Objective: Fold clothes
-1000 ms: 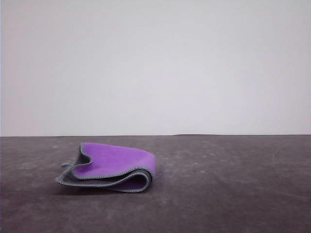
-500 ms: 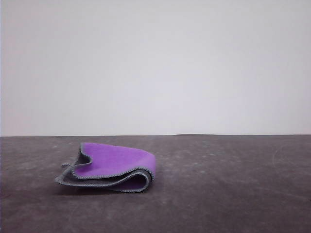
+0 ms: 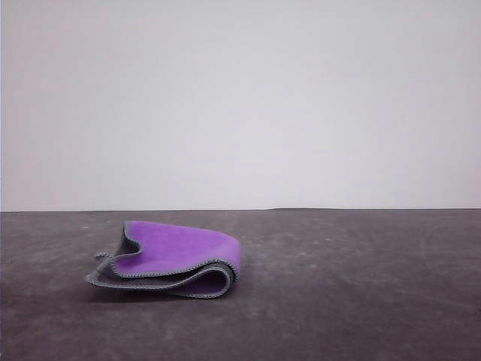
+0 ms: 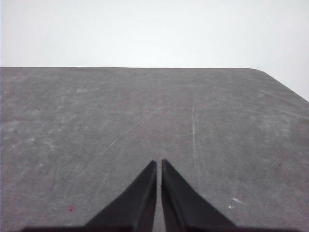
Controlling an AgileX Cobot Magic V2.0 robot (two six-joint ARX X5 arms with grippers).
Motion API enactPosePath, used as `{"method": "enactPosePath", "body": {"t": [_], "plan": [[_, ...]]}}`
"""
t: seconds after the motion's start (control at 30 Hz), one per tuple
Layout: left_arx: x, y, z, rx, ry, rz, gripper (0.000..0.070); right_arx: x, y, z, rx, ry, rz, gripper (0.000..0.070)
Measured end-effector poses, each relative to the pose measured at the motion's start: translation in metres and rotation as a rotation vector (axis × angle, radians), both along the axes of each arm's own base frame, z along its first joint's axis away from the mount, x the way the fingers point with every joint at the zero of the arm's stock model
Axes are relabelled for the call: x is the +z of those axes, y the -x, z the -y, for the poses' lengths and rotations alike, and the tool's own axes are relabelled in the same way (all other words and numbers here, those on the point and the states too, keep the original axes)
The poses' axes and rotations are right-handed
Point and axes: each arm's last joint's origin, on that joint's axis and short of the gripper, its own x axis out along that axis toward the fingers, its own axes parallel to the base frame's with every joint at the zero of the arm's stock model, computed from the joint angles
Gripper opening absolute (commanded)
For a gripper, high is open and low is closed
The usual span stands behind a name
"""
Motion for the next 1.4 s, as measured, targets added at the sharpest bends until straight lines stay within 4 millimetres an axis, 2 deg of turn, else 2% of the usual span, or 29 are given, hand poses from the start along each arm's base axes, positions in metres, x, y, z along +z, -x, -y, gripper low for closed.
{"method": "enactPosePath", "body": {"t": [1.4], "plan": [[0.0, 0.0, 0.0, 0.0, 0.0, 0.0, 0.0, 0.0, 0.0, 0.0, 0.0, 0.0, 0.0, 0.0015]]}}
